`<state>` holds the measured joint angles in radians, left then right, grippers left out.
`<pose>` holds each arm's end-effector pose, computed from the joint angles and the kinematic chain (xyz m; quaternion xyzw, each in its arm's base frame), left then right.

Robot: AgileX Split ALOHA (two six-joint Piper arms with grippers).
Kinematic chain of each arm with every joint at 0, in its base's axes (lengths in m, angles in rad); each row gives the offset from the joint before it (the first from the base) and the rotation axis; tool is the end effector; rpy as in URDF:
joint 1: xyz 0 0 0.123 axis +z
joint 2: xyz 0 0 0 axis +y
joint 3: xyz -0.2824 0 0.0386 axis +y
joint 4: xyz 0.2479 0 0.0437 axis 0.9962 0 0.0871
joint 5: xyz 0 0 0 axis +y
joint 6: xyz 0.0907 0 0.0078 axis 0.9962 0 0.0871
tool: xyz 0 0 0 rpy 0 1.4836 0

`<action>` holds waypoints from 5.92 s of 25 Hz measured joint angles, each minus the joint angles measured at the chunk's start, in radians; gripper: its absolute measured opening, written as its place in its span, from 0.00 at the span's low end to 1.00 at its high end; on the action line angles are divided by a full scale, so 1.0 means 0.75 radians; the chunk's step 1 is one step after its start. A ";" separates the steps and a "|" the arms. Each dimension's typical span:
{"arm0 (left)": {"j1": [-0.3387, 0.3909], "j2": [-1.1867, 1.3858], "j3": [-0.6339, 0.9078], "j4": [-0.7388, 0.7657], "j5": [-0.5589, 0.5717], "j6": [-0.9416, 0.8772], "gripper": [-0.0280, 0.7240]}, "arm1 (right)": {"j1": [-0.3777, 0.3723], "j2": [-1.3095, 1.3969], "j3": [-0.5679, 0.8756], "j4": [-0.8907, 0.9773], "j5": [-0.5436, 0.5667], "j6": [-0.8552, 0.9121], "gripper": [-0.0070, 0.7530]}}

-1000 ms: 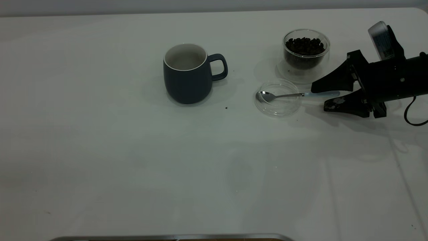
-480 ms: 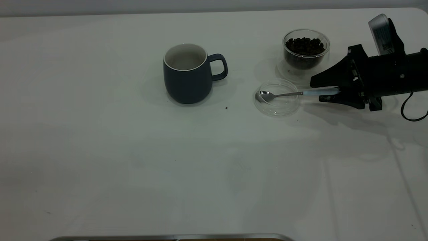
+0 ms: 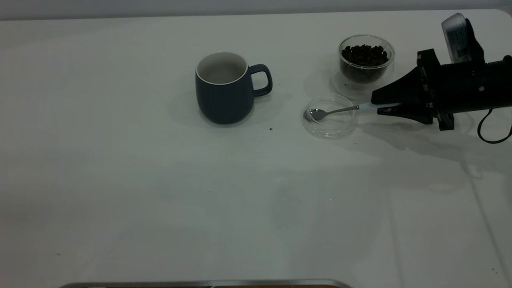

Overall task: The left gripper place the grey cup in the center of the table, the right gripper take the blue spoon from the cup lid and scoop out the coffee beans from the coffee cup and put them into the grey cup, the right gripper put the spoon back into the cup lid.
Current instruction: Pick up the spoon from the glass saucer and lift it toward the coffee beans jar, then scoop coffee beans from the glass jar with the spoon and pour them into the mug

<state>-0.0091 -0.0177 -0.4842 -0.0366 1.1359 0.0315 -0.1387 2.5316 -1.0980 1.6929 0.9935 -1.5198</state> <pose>-0.0091 -0.0029 0.2668 0.0191 0.8714 -0.0128 0.4900 0.3580 0.0265 -0.0327 0.0823 0.8648 0.4727 0.1480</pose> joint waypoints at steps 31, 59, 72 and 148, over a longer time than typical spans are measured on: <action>0.000 0.000 0.000 0.000 0.000 -0.003 0.82 | 0.000 -0.601 0.086 -0.190 -0.407 0.102 0.15; 0.000 0.000 0.000 0.000 0.000 0.000 0.82 | 0.093 -0.554 0.092 -0.080 -0.695 -0.136 0.15; 0.000 0.000 0.000 0.000 0.000 0.000 0.82 | 0.044 -0.505 0.092 0.024 -0.577 -0.012 0.15; 0.000 0.000 0.000 0.000 0.000 -0.004 0.82 | 0.365 -0.348 0.026 0.122 -0.029 0.324 0.15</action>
<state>-0.0089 -0.0177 -0.4842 -0.0366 1.1359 0.0288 0.1354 2.2703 -1.0783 1.7844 0.9714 -1.2767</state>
